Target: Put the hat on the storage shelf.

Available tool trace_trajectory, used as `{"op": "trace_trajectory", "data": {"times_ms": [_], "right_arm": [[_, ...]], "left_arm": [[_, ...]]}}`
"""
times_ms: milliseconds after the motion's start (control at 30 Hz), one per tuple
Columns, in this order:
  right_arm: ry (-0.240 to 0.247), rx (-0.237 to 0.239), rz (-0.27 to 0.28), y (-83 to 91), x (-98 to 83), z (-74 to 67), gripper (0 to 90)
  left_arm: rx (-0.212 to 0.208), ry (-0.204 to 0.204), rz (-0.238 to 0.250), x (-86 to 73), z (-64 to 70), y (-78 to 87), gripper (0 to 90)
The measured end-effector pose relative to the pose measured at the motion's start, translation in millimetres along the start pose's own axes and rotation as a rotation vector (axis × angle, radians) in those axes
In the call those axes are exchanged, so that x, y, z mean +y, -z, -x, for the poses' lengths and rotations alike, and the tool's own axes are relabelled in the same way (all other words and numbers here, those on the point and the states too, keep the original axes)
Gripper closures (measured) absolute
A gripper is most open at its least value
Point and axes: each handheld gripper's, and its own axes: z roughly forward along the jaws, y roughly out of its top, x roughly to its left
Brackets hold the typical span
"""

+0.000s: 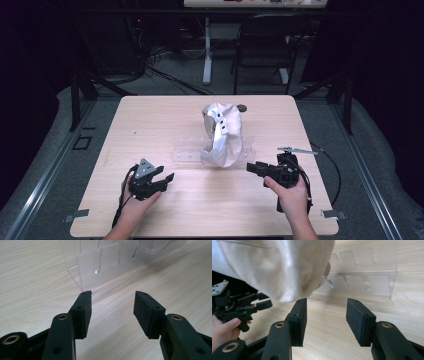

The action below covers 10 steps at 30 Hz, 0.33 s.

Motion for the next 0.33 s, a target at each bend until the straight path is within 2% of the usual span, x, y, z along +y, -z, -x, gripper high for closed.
{"op": "trace_trajectory", "data": {"times_ms": [100, 133, 233, 300, 333], "right_arm": [[-0.016, -0.009, 0.0, -1.0, -0.6, 6.7, 51.8], [-0.035, -0.014, 0.01, -1.7, -1.3, 9.8, 51.8], [-0.041, -0.012, 0.011, -1.8, -1.7, 14.1, 51.6], [-0.059, -0.013, 0.013, -3.1, -2.6, 20.3, 50.7], [-0.065, -0.014, 0.018, -4.0, -3.2, 22.3, 50.2]], "left_arm": [[-0.014, -0.007, 0.006, 1.4, 5.0, -0.1, 49.1], [-0.023, -0.011, 0.01, 2.7, 9.1, -1.4, 48.9], [-0.036, -0.019, 0.014, 5.9, 15.5, -3.9, 48.5], [-0.061, -0.051, 0.034, 16.5, 29.5, -12.6, 47.9], [-0.061, -0.051, 0.034, 16.5, 29.5, -12.6, 47.2]]}}
